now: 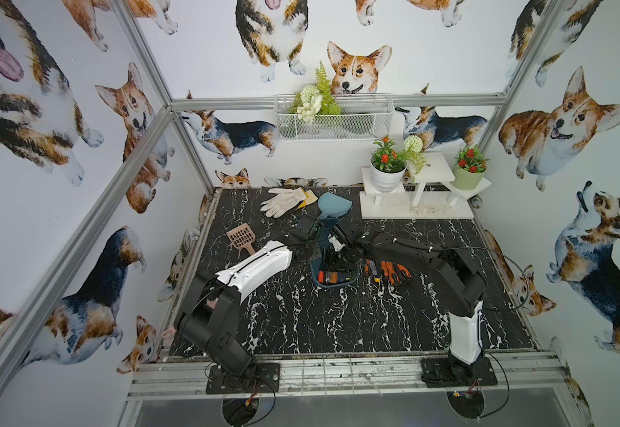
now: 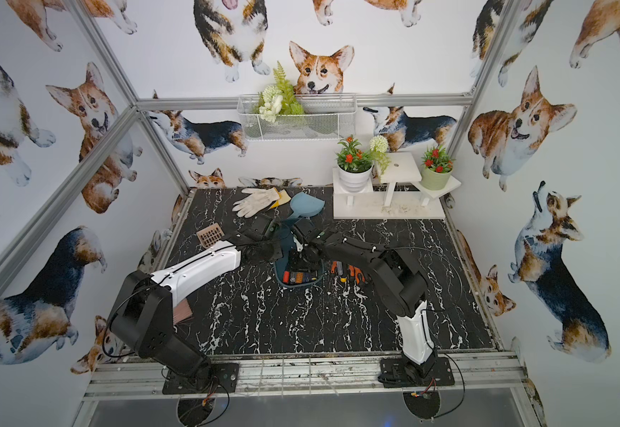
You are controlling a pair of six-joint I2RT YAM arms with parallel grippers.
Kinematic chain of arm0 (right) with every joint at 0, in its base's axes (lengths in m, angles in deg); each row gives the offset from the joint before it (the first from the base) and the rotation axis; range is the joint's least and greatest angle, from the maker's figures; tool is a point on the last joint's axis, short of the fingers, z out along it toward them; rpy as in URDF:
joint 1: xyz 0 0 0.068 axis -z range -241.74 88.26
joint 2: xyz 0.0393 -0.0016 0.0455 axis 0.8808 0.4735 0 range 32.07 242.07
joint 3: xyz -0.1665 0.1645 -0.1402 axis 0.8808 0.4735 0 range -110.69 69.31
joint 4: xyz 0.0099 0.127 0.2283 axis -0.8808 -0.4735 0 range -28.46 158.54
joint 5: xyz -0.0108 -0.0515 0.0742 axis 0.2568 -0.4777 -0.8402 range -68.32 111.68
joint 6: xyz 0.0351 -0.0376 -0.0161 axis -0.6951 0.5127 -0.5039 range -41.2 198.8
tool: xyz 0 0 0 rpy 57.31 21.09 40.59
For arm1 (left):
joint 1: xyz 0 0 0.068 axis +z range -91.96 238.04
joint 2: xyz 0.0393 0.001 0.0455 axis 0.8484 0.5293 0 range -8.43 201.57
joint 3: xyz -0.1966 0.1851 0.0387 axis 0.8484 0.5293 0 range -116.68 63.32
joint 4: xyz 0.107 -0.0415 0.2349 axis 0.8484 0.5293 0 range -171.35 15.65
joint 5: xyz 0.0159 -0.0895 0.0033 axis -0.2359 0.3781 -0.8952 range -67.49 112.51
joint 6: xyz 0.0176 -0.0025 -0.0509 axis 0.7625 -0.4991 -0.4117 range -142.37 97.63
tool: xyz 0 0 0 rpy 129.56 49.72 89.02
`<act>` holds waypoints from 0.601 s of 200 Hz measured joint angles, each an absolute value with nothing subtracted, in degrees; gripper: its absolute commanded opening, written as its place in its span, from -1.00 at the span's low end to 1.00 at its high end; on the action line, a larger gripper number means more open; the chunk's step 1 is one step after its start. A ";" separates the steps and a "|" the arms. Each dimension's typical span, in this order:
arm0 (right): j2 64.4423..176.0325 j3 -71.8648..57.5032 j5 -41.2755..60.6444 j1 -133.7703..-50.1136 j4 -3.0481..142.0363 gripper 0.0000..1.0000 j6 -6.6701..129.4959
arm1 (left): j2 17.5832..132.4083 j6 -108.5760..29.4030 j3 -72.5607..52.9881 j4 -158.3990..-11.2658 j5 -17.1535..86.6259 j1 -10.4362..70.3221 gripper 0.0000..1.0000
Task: Take out the screwdriver from the storage box
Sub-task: Pick up the screwdriver from the storage box.
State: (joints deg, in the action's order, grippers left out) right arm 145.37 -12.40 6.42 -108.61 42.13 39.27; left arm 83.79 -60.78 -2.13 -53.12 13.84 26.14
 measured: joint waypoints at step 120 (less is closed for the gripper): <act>146.07 -12.45 9.63 -108.50 41.41 -0.40 39.42 | 82.79 -60.78 -2.13 -53.78 14.61 25.97 -1.00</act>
